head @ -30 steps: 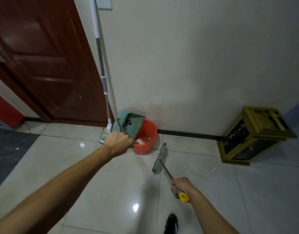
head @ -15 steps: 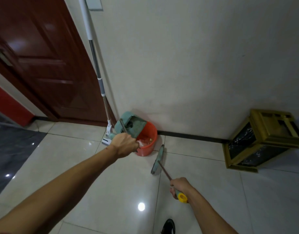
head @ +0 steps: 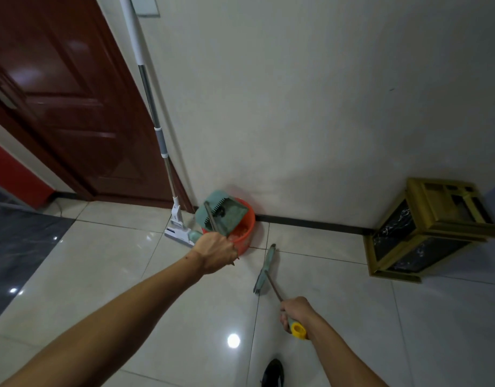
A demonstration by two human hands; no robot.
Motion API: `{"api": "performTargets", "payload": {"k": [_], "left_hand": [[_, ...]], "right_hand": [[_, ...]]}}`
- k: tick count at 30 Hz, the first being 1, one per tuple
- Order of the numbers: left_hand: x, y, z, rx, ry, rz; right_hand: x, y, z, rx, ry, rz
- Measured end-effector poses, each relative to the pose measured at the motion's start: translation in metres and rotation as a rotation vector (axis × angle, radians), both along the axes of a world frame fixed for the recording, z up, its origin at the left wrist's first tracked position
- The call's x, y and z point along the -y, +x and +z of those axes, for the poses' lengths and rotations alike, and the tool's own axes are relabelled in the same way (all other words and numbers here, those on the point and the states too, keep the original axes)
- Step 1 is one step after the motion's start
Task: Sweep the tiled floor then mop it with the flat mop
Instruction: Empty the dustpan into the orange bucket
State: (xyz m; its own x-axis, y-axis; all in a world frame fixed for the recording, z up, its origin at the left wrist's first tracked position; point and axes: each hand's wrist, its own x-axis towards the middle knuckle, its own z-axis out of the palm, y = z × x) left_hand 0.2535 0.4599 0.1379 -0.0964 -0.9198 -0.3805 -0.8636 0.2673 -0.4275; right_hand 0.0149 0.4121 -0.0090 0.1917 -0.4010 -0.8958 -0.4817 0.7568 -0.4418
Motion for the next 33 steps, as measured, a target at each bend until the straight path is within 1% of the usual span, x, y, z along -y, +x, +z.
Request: {"api": "performTargets", "payload": {"k": [4, 10, 14, 20, 27, 30, 33], "left_hand": [[-0.011, -0.008, -0.001, -0.036, -0.018, 0.056], [-0.032, -0.001, 0.019, -0.095, -0.181, 0.157], [-0.069, 0.0, 0.035, -0.173, -0.334, 0.35], [-0.163, -0.012, 0.045, -0.292, -0.518, 0.635], [-0.272, -0.044, 0.02, -0.348, -0.605, 0.895], [-0.31, -0.057, -0.002, -0.377, -0.596, 0.975], [-0.341, -0.07, -0.03, -0.397, -0.553, 1.066]], "right_hand": [[-0.009, -0.01, -0.001, 0.0, 0.012, -0.012], [-0.024, -0.017, 0.013, 0.009, -0.059, 0.049], [-0.04, -0.019, 0.026, 0.007, -0.09, 0.081], [-0.088, -0.025, 0.047, 0.008, -0.16, 0.15], [-0.138, -0.03, 0.064, -0.028, -0.222, 0.304], [-0.156, -0.032, 0.06, -0.031, -0.233, 0.36], [-0.169, -0.035, 0.046, -0.086, -0.251, 0.447]]}}
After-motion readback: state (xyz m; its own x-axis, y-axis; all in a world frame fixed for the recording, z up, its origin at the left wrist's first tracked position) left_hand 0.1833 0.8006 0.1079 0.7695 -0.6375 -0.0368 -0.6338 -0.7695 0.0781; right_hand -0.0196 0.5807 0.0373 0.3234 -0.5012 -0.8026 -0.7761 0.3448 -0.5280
